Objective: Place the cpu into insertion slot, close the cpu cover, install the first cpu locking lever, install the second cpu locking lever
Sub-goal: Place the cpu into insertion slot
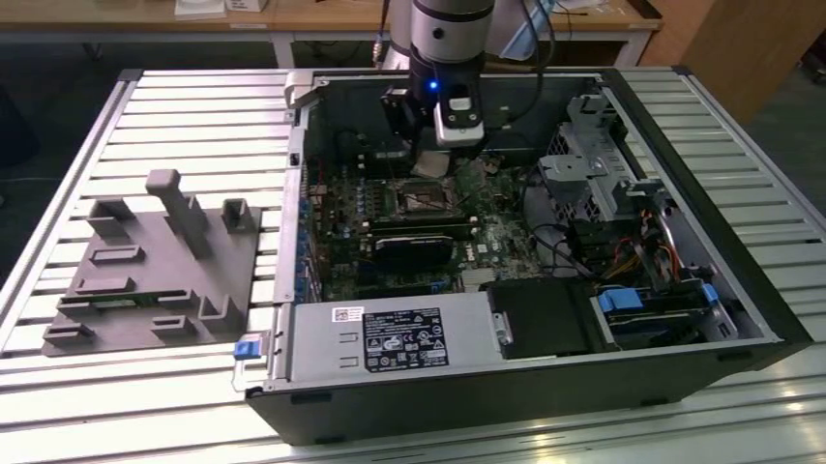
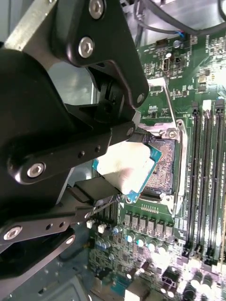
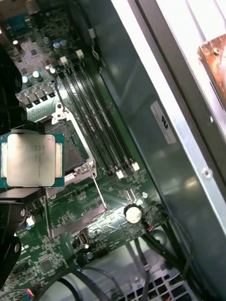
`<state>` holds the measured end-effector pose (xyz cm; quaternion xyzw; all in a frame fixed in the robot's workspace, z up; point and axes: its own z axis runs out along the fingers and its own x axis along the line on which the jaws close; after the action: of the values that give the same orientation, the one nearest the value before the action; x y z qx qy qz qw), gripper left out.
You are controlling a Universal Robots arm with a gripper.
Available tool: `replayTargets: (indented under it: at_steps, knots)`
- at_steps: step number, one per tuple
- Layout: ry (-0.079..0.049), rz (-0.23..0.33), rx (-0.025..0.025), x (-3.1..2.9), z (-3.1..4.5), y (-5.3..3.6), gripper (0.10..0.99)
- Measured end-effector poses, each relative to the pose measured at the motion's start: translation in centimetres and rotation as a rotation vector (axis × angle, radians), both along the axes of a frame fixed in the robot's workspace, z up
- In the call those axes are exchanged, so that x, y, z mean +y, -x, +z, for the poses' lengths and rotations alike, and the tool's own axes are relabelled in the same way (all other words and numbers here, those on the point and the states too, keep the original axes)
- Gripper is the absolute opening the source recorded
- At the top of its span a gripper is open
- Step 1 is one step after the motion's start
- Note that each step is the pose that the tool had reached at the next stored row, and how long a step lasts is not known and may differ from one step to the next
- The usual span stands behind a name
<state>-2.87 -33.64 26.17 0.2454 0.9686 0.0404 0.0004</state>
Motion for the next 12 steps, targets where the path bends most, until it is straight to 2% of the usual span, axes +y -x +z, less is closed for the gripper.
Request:
replayTargets:
  at_steps: [12]
  knots:
    - [0.0,-0.149,0.0,0.0,-0.05,0.0,0.537]
